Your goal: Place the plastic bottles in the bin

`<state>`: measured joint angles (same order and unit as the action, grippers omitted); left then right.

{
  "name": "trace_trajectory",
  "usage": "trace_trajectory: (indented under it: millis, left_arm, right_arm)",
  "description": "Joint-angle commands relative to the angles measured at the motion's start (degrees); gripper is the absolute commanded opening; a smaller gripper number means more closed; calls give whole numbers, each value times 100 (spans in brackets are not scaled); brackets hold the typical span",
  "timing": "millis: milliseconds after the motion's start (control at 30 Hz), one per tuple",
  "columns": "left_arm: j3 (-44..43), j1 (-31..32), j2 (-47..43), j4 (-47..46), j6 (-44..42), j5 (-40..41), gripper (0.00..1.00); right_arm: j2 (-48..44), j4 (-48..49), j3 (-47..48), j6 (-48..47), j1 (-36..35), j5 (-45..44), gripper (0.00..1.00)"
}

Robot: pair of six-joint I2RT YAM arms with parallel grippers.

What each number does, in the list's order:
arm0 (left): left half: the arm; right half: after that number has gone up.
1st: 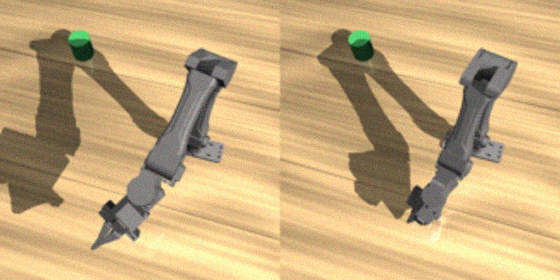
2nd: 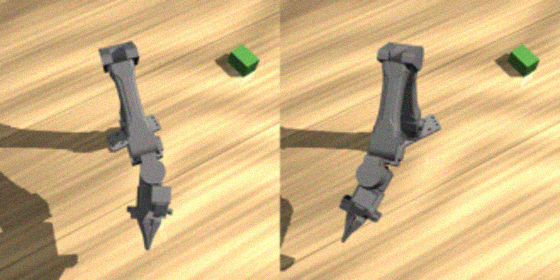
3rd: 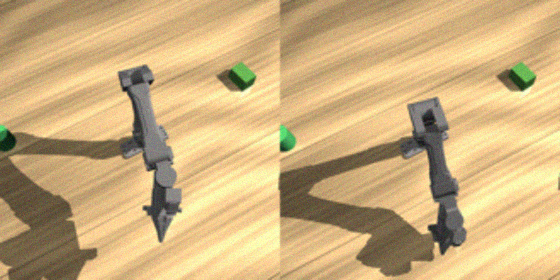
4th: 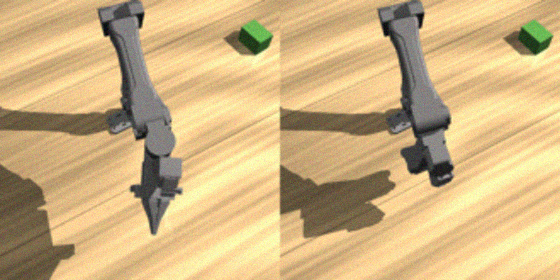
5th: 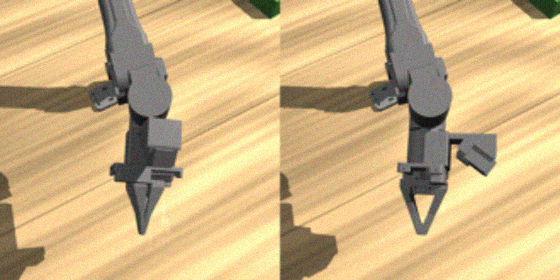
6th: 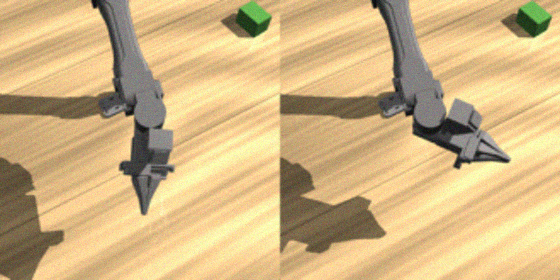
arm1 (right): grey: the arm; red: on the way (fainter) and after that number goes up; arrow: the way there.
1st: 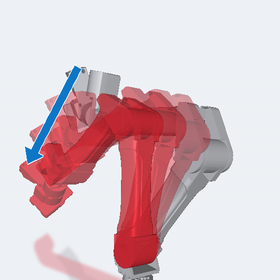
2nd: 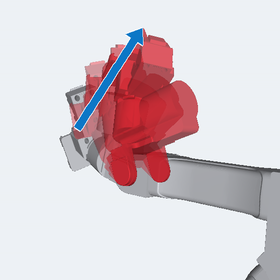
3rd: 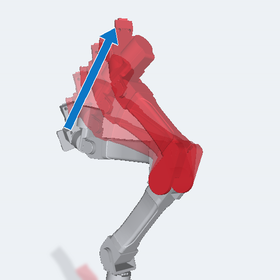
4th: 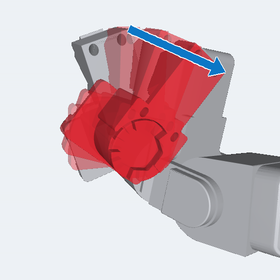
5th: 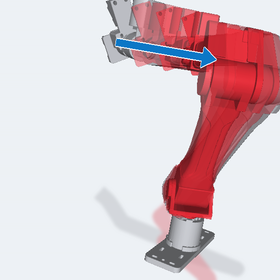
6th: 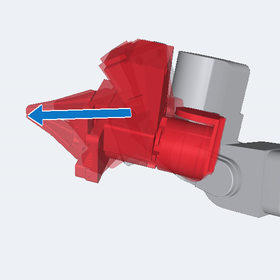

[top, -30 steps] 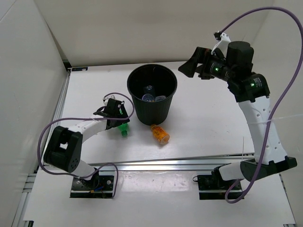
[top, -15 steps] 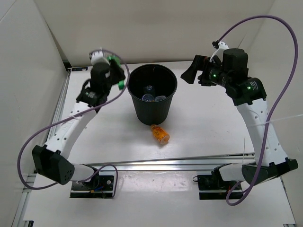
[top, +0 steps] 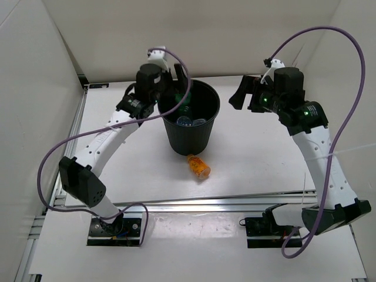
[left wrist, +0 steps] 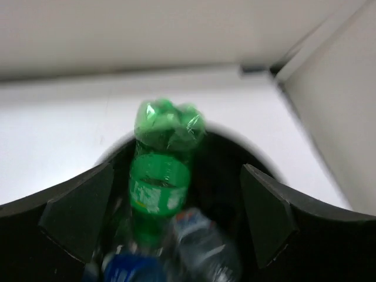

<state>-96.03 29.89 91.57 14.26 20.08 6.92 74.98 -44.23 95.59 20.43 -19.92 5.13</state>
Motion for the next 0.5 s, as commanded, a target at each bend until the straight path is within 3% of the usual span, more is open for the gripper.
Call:
trace_trajectory:
  millis: [0,133,233,300,367,467]
  left_arm:
    - [435,140,-823,253,-56,291,100]
    - [840,140,-1579,253,-56,1371,100]
    - [1199,140,-2089,253,-197,2073,100]
    - [1752,87,-2501,253,-197,2470,100]
    - [2426,-35,-2966,253,-127,2987,100]
    - [3114,-193,-3486,480,329,3412,100]
  right_arm:
    - [-440,19,-215,-302,15,-556,99]
    - [-791,80,-769,-355,15,-391,99]
    - [-958,423,-1532,-522,15,443,99]
    - [-1090,773,-2329,-575,-37,1083,99]
    - [-1283,1107,-2964,-575,-230,1149,99]
    - [-2195,2844,-4808,-864,-573,1202,99]
